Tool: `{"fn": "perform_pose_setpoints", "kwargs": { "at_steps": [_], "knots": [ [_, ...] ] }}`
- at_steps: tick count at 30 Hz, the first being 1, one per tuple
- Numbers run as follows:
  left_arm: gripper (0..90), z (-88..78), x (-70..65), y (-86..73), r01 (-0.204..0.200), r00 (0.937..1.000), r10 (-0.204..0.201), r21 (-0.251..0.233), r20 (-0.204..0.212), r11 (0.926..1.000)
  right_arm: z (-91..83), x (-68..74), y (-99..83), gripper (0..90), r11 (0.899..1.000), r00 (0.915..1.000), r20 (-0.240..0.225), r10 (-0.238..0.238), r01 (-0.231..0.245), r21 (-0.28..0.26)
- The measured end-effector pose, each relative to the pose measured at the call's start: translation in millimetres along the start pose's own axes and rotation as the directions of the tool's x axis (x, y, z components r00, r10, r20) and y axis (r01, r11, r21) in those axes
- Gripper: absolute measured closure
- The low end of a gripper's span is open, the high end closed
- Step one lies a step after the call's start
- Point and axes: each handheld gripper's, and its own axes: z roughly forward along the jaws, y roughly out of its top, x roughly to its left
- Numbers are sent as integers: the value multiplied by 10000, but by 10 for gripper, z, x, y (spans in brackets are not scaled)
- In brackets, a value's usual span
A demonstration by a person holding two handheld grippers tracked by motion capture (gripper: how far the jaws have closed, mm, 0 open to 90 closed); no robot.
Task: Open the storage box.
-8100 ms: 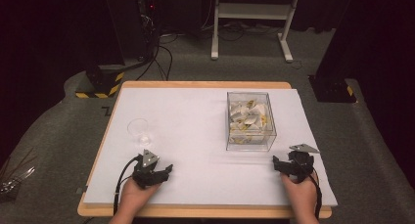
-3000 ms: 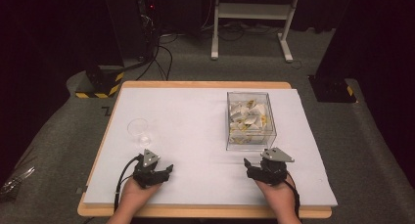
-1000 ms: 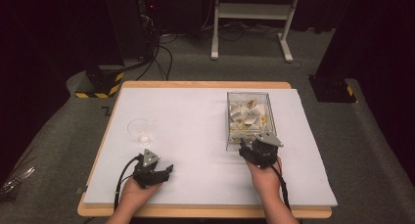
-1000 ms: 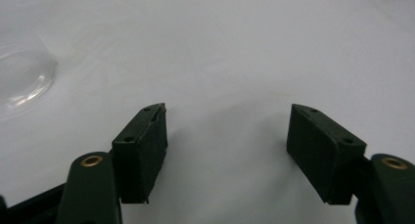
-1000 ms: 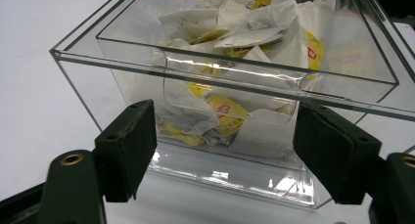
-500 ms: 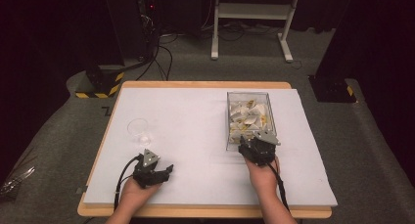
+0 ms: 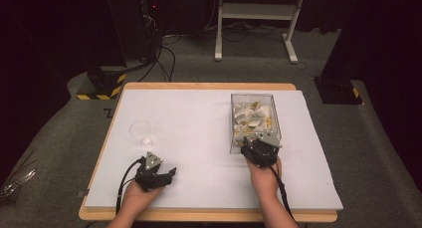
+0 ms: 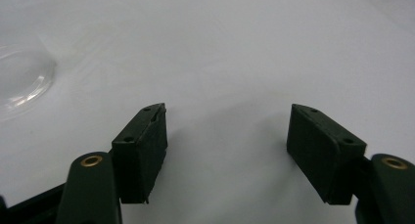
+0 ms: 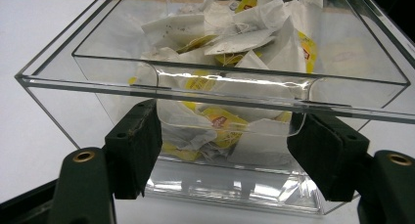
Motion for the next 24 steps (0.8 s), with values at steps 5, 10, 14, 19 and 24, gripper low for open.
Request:
{"fn": "perform_pose_setpoints", "kwargs": {
  "at_steps": [5, 10, 14, 19, 24],
  "knots": [
    [315, 0, 0, 0, 0, 10000, 0, 0, 3, 10000, 2, 16, -6, 312, 10000, 9998, 183, -79, 80, -16],
    [315, 0, 0, 0, -1, 10000, 1, -1, 2, 10000, -2, 16, -7, 320, 9998, 9996, 166, -213, 214, -23],
    [315, 0, 0, 0, -2, 10000, 2, -2, 0, 10000, -9, 14, -9, 323, 9996, 9995, 144, -268, 268, -4],
    [315, 0, 0, 0, -4, 10000, 4, -1, 1, 10000, -18, 4, -16, 324, 9995, 9994, 111, -313, 313, -20],
    [315, 0, 0, -1, -6, 10000, 6, 0, -1, 10000, -40, 1, -29, 324, 9994, 9994, 68, -342, 342, -25]
  ]
}}
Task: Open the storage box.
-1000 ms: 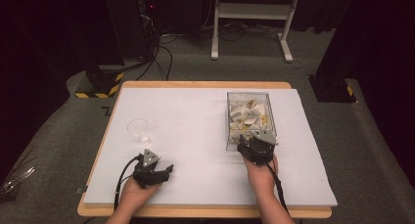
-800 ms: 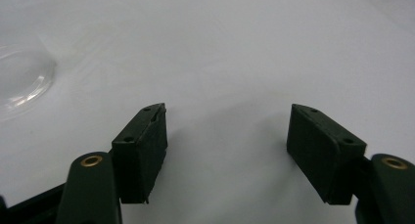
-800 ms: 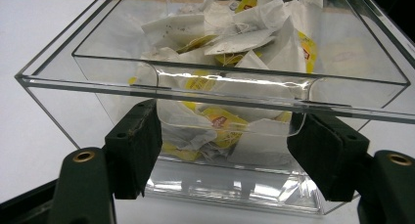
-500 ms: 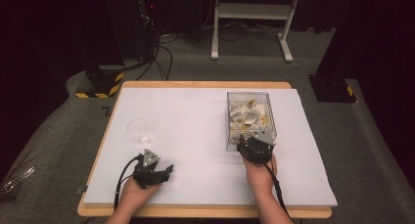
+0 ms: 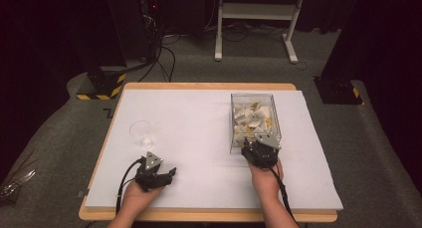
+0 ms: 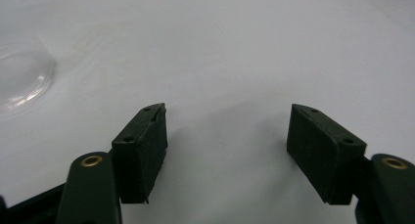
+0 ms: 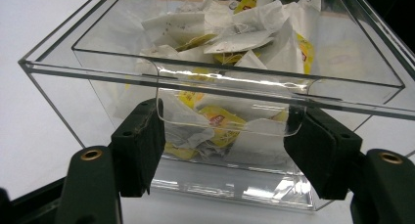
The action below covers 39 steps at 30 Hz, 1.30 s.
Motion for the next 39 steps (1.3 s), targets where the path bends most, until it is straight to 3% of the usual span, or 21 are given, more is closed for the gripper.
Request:
{"fn": "perform_pose_setpoints", "kwargs": {
  "at_steps": [39],
  "knots": [
    [315, 1, 1, 1, 5, 10000, -5, 1, 12, 10000, -235, -7, -157, 325, 9999, 9995, -297, -103, 100, -122]
  ]
}}
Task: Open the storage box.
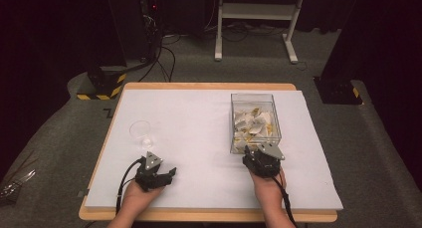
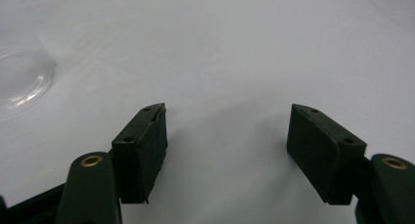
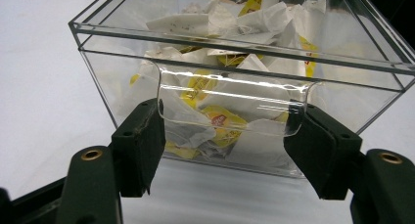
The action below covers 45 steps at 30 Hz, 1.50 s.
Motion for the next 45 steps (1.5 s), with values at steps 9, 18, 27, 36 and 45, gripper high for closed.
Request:
{"fn": "perform_pose_setpoints", "kwargs": {
  "at_steps": [9, 18, 27, 36, 45],
  "knots": [
    [315, 0, 0, 0, -1, 10000, 1, -4, 1, 10000, -80, 1, -55, 325, 10000, 10000, -93, -27, 27, -62],
    [315, 1, -2, 0, 20, 10000, -20, -4, 3, 10000, -165, 6, -116, 326, 9999, 9999, -156, -29, 26, -141],
    [314, 1, -2, 0, 13, 10000, -13, -3, 4, 10000, -264, 16, -183, 327, 9998, 9998, -214, -46, 42, -181],
    [314, 1, -3, 0, 5, 10000, -5, -2, -7, 10000, -359, 29, -245, 327, 9998, 9997, -234, -63, 58, -213],
    [315, 1, -3, 0, 4, 10000, -4, 0, -10, 10000, -421, 36, -287, 326, 9997, 9997, -241, -81, 76, -227]
  ]
}}
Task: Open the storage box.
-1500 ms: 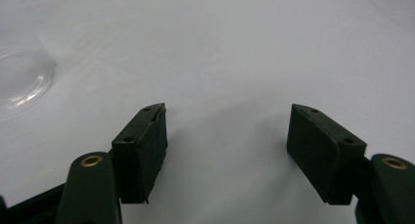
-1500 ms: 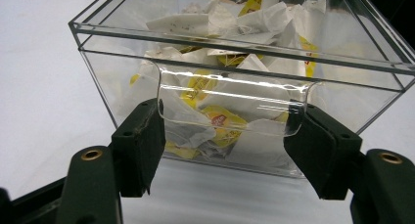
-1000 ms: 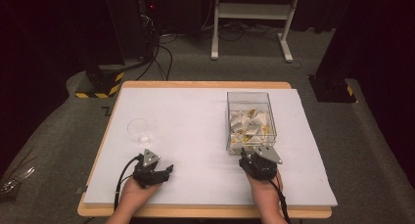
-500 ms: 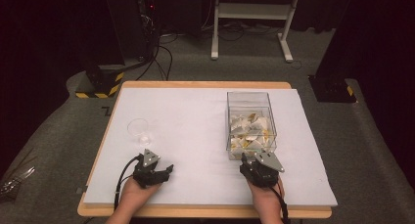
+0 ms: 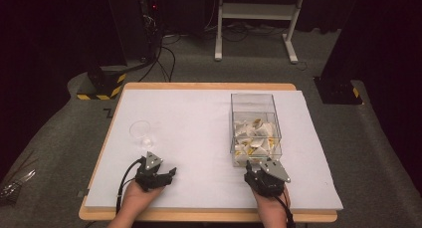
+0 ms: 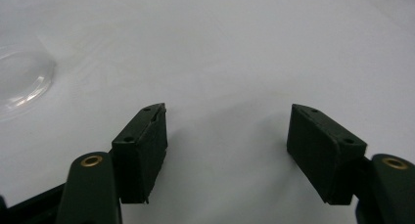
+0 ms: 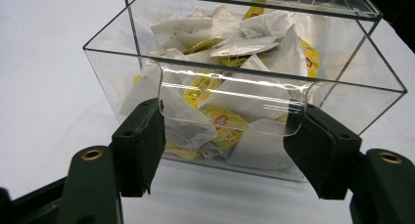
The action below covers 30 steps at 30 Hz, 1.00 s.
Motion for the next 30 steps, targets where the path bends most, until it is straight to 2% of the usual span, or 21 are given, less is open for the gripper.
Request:
{"fn": "perform_pose_setpoints", "kwargs": {
  "at_steps": [3, 6, 13, 23, 30],
  "knots": [
    [314, -1, 3, 1, -40, 10000, 40, 5, -10, 10000, 1, -8, 5, 323, 10000, 10000, -55, 42, -42, 14],
    [314, 0, 3, 1, -36, 10000, 36, 1, -9, 10000, -14, -37, 10, 290, 9998, 9992, -349, 219, -217, 45],
    [314, 0, 2, 0, -35, 10000, 35, 4, -7, 10000, -118, -106, 21, 260, 9994, 9975, -647, 291, -303, -175],
    [314, 0, 2, 0, -29, 10000, 29, 0, -5, 10000, -257, -283, 85, 358, 9966, 9949, -903, 457, -516, -636],
    [314, 0, 2, 0, -21, 10000, 21, -4, -5, 10000, -247, -426, 179, 410, 9945, 9950, -854, 520, -594, -865]
  ]
}}
